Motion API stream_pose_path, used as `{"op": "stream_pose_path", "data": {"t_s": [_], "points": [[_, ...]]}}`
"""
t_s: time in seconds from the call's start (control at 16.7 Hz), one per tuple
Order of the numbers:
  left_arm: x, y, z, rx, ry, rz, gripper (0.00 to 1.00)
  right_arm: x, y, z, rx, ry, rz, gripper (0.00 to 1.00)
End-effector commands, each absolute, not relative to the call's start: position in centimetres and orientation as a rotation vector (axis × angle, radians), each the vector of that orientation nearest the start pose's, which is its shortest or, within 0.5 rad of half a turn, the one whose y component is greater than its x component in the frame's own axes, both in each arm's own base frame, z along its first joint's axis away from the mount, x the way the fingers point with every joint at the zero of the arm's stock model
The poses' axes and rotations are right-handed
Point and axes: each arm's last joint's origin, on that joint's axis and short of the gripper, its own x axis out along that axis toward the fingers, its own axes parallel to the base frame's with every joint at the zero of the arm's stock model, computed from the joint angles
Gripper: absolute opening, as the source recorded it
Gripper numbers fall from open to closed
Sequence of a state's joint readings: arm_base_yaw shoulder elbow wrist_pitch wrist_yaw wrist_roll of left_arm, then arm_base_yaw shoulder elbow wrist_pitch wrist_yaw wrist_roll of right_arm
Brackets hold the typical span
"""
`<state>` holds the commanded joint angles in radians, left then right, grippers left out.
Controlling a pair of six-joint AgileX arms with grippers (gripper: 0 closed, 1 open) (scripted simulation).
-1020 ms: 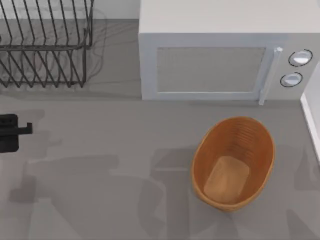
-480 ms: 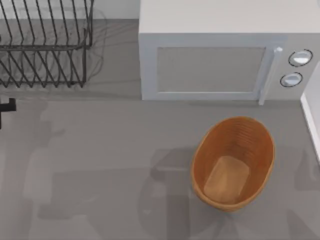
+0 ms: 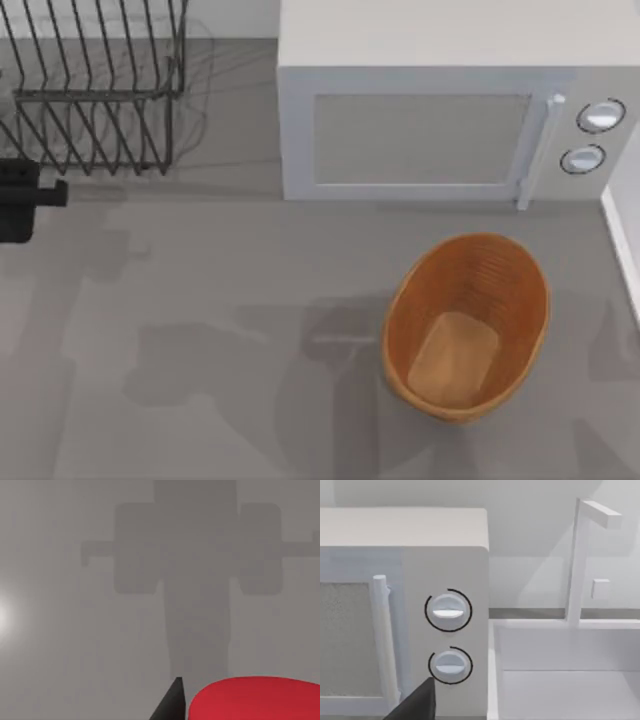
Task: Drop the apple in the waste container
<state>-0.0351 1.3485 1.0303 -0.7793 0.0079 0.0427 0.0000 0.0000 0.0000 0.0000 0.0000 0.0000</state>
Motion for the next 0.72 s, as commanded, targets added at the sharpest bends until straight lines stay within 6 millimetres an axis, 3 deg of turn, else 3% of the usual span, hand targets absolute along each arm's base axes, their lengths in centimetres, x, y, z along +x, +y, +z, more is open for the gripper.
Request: {"op": "stream_pose_path", "data": {"t_s": [0.18, 0.42, 0.54, 0.72], "points": [[29.9, -4.5, 26.4, 0.189, 1.179, -0.197, 0.0, 10.6, -0.1, 16.0, 0.0, 0.0, 0.0, 1.0], [34.0, -12.9, 28.6, 0.444, 1.242, -0.447, 0.0, 10.6, -0.1, 16.0, 0.0, 0.0, 0.0, 1.0], [34.9, -18.1, 29.3, 0.588, 1.251, -0.587, 0.0, 10.6, -0.1, 16.0, 0.0, 0.0, 0.0, 1.0], [33.9, -26.1, 29.6, 0.806, 1.233, -0.795, 0.0, 10.6, -0.1, 16.0, 0.0, 0.0, 0.0, 1.0]]}}
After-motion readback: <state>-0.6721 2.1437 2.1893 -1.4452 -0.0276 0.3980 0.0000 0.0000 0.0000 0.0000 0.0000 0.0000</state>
